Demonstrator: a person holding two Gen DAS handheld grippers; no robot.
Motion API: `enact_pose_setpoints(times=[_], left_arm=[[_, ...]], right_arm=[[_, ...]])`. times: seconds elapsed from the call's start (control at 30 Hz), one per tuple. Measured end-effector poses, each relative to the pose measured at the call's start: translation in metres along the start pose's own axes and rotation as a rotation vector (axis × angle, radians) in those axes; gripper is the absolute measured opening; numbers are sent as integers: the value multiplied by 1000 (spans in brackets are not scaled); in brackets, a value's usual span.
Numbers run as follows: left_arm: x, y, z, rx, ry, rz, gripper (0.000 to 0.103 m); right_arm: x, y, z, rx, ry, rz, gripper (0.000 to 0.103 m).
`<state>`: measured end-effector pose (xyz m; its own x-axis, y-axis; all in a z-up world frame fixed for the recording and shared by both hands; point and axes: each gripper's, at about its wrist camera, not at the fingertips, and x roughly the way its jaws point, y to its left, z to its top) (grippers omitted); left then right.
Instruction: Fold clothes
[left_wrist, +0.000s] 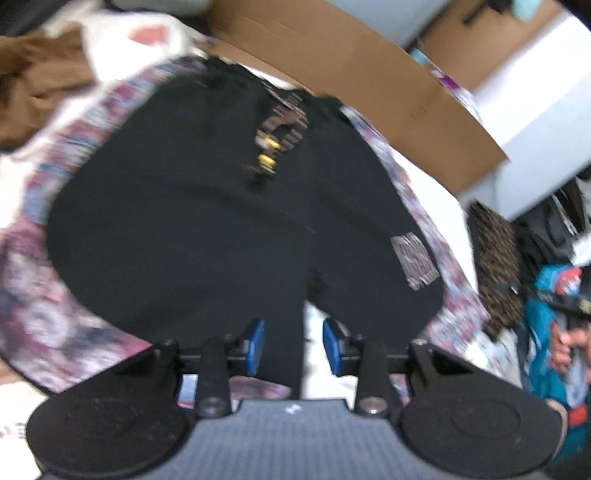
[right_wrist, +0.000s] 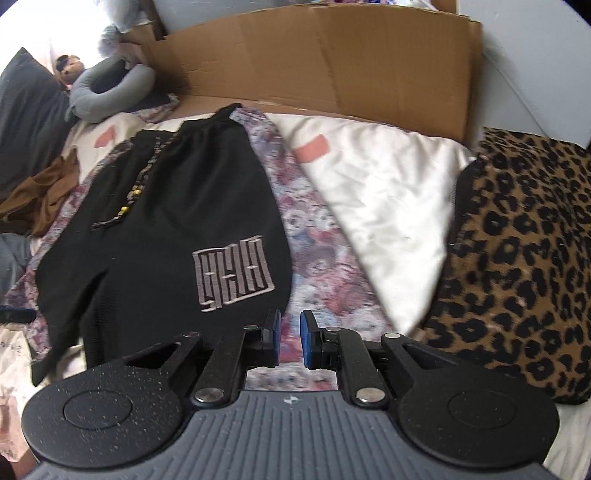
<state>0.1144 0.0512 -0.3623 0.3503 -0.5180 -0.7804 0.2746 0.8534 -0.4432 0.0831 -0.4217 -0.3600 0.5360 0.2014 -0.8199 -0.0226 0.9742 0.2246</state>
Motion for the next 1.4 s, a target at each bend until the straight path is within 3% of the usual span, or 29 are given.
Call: enact_pose_setpoints(times=[0.47,0.6,0.77,1.03,1.23,1.4], left_arm=[[-35,65,9,-67,-183,374,36],[-49,81,3,-74,-214,463,37],[-64,99,-3,-117,-252,546,39],[-61,125,-13,-166,-255,576,39],[-53,140,-23,-206,-269,551,35],[-59,146,-28,-258,-298,503,10]], right_arm=[[18,44,5,-20,28,110,13],[21,68,12,-80,33,152,39],[30,96,18,-153,72,208,40],[47,141,24,-272,163,262,41],[64,180,25,-262,210,289,41],[74,221,24,-260,209,321,41]])
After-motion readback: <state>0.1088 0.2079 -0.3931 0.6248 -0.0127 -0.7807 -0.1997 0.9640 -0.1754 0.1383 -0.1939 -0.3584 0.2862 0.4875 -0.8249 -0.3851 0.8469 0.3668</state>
